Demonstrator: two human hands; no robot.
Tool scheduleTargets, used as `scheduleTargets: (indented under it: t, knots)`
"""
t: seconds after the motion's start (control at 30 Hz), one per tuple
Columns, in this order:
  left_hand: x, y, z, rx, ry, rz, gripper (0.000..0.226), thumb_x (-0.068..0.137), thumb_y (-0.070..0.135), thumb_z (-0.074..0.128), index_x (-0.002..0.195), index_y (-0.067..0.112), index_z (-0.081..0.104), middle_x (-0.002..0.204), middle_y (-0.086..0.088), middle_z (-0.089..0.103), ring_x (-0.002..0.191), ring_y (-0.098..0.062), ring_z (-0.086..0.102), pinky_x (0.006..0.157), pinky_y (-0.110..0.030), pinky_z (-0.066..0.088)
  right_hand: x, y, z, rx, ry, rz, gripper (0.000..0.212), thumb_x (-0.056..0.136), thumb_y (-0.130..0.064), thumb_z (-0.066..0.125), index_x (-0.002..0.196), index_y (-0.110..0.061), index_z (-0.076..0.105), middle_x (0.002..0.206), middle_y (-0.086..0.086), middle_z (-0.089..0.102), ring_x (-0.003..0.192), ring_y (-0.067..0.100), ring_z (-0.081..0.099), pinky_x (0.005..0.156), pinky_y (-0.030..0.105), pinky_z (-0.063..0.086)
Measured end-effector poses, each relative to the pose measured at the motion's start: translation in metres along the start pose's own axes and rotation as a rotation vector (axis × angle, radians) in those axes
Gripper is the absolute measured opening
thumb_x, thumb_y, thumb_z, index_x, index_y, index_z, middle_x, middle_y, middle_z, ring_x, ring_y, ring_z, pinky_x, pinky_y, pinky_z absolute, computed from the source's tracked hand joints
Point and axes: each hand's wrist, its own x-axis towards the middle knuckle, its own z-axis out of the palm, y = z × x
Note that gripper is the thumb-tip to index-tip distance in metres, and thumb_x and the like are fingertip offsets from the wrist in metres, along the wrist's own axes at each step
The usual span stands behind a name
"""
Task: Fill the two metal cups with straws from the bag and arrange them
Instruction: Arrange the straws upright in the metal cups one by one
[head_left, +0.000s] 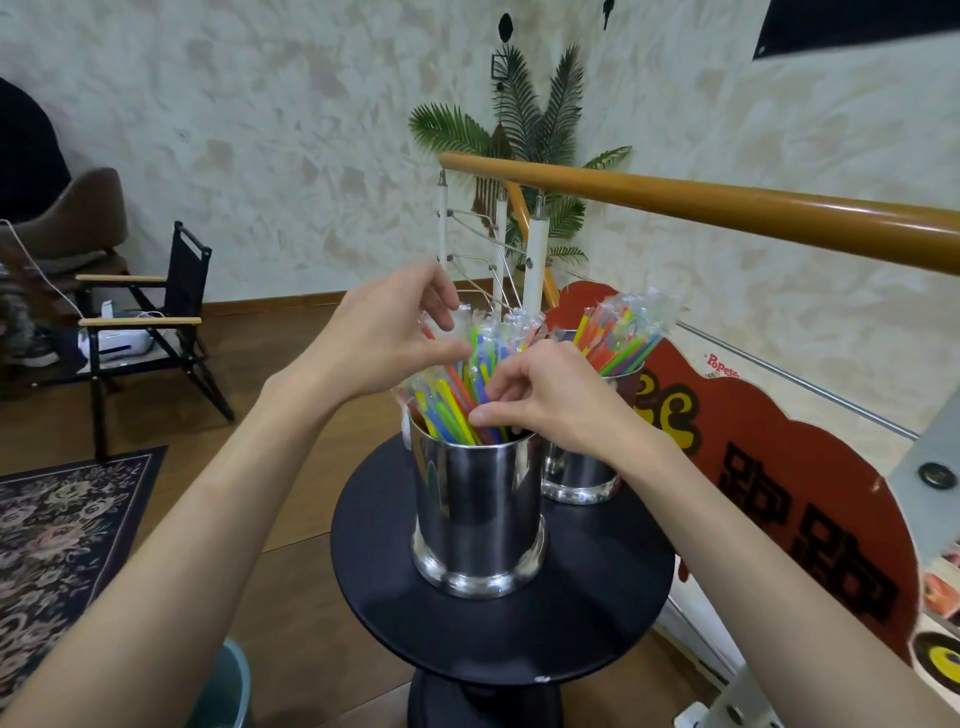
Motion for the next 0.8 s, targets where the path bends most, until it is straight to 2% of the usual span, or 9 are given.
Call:
scheduleTargets:
  t: [0.07,0.13,0.2,0.27,0.37,0.43,0.5,0.67,0.8]
  knots:
    - [0.000,0.000,0.002,0.051,-0.016,0.030,0.032,0.080,0.041,0.082,0.099,0.025,0.062,0.090,0.014,0.066,0.078,-0.002,0.060,0.082,-0.041,0.052,0.001,0.000,0.001,-0.012,-0.014,-0.009,0.025,0.080,-0.040,0.084,0.084,-0.016,0.081,0.073,-0.006,0.073,0.074,0.003,0.067,0.075,0.026,0.050]
    - [0.001,0.002,0.007,0.154,-0.044,0.059,0.031,0.088,0.060,0.061,0.092,0.030,0.064,0.086,0.017,0.064,0.080,0.001,0.057,0.086,-0.044,0.049,0.001,0.001,0.003,-0.043,-0.036,-0.011,0.023,0.084,-0.041,0.080,0.085,-0.018,0.082,0.071,-0.006,0.072,0.072,0.004,0.064,0.073,0.027,0.048]
    - [0.000,0.009,0.012,0.219,-0.084,0.040,0.062,0.086,0.076,0.026,0.085,0.026,0.063,0.081,0.011,0.064,0.078,-0.006,0.057,0.085,-0.044,0.043,0.001,0.001,0.005,-0.065,-0.044,-0.021,0.025,0.089,-0.041,0.075,0.081,-0.018,0.080,0.066,-0.003,0.070,0.065,0.006,0.062,0.069,0.026,0.050]
    - [-0.003,0.014,0.022,0.273,-0.104,0.048,0.071,0.082,0.080,0.016,0.082,0.025,0.060,0.079,0.009,0.062,0.077,-0.010,0.055,0.080,-0.041,0.034,0.000,0.001,0.004,-0.071,-0.027,-0.024,0.030,0.091,-0.039,0.074,0.073,-0.015,0.074,0.059,-0.004,0.064,0.059,0.006,0.058,0.062,0.020,0.043]
    - [-0.005,0.020,0.037,0.390,-0.045,0.098,0.055,0.091,0.074,0.025,0.085,0.027,0.055,0.084,0.014,0.059,0.086,-0.012,0.053,0.079,-0.038,0.027,-0.003,0.003,-0.008,0.013,-0.089,-0.013,0.015,0.089,-0.027,0.078,0.081,-0.016,0.073,0.067,-0.017,0.070,0.069,-0.009,0.063,0.068,0.011,0.047]
    - [-0.004,0.019,0.042,0.451,0.021,0.107,0.043,0.099,0.058,0.027,0.085,0.024,0.049,0.087,0.011,0.057,0.091,-0.020,0.054,0.077,-0.038,0.026,-0.008,0.008,-0.021,0.147,-0.157,-0.024,0.014,0.089,-0.016,0.078,0.101,-0.008,0.079,0.093,-0.007,0.079,0.088,-0.002,0.071,0.085,0.017,0.055]
    - [-0.004,0.018,0.044,0.498,0.063,0.121,0.036,0.104,0.048,0.029,0.084,0.023,0.045,0.088,0.009,0.054,0.094,-0.024,0.055,0.075,-0.038,0.025,-0.014,0.011,-0.038,0.258,-0.131,-0.025,0.018,0.088,-0.009,0.077,0.106,-0.004,0.078,0.100,0.004,0.079,0.093,0.008,0.073,0.087,0.020,0.056]
    - [-0.004,0.017,0.047,0.506,0.123,0.168,0.013,0.095,0.035,0.051,0.092,0.026,0.042,0.090,0.010,0.058,0.093,-0.021,0.054,0.076,-0.035,0.023,-0.020,0.021,-0.066,0.277,-0.057,0.177,0.016,0.087,-0.018,0.079,0.090,-0.004,0.072,0.079,0.011,0.077,0.073,0.023,0.075,0.061,0.028,0.059]
    - [-0.002,0.017,0.045,0.490,0.099,0.138,0.028,0.089,0.030,0.064,0.110,0.025,0.046,0.099,0.011,0.059,0.097,-0.019,0.053,0.086,-0.037,0.034,-0.017,0.022,-0.051,0.257,-0.082,0.389,0.027,0.092,-0.025,0.075,0.101,-0.003,0.062,0.083,0.016,0.074,0.062,0.023,0.074,0.050,0.029,0.059]
